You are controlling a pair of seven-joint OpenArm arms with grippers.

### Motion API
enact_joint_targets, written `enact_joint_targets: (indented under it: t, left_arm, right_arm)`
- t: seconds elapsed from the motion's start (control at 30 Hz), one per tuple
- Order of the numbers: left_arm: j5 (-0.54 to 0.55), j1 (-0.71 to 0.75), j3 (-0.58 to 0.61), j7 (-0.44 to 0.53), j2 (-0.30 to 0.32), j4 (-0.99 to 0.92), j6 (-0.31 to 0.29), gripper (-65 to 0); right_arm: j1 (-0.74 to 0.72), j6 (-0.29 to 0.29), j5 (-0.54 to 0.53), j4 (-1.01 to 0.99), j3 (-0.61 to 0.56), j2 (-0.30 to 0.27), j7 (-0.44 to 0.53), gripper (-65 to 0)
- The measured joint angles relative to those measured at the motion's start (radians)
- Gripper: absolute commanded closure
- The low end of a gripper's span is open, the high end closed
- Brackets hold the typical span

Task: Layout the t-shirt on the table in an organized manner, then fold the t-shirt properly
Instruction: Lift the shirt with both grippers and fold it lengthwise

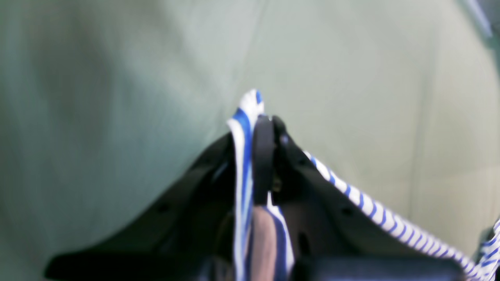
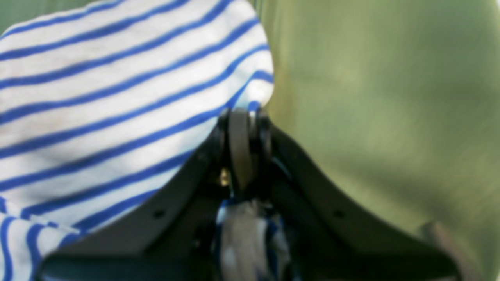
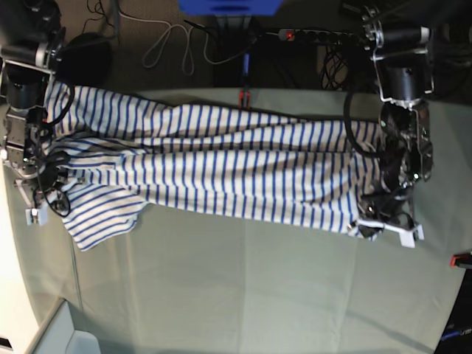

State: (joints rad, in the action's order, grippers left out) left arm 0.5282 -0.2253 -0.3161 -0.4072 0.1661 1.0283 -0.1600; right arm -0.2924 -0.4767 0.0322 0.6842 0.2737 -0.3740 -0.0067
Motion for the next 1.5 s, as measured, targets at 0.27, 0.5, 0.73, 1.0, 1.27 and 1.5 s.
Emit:
enact_joint_targets:
  t: [0.27, 0.5, 0.73, 1.0, 1.27, 1.5]
  left_arm:
    - [0.001, -0.053, 0.003, -0.004, 0.015, 0.053, 0.003, -0.1]
    - [0.001, -0.114, 0.004, -0.008, 0.013, 0.055, -0.001, -0.1]
    - [0.003, -0.162, 0.005, -0.009, 0.013, 0.055, -0.001, -0.1]
    - [0.0, -0.176, 0.005, -0.008, 0.011, 0.048, -0.001, -0.1]
    - [0.007, -0.129, 0.005, -0.004, 0.011, 0.05, 0.0, -0.1]
    - [0.011, -0.03, 0.003, -0.004, 0.011, 0.055, 0.001, -0.1]
  right_arm:
    - [-0.03, 0.0, -0.02, 0.179, 0.0, -0.002, 0.037, 0.0]
    - [-0.111, 0.0, -0.014, 0.187, 0.068, 0.007, 0.027, 0.0]
    - [-0.128, 0.0, -0.013, 0.187, 0.119, 0.016, -0.01, 0.0]
    - [-0.073, -0.001, -0.018, 0.199, 0.164, 0.036, 0.003, 0.0]
    - [0.072, -0.11, -0.012, 0.372, 0.282, 0.119, -0.005, 0.0]
    - [0.269, -0.125, -0.011, 0.517, 0.33, 0.188, -0.003, 0.0]
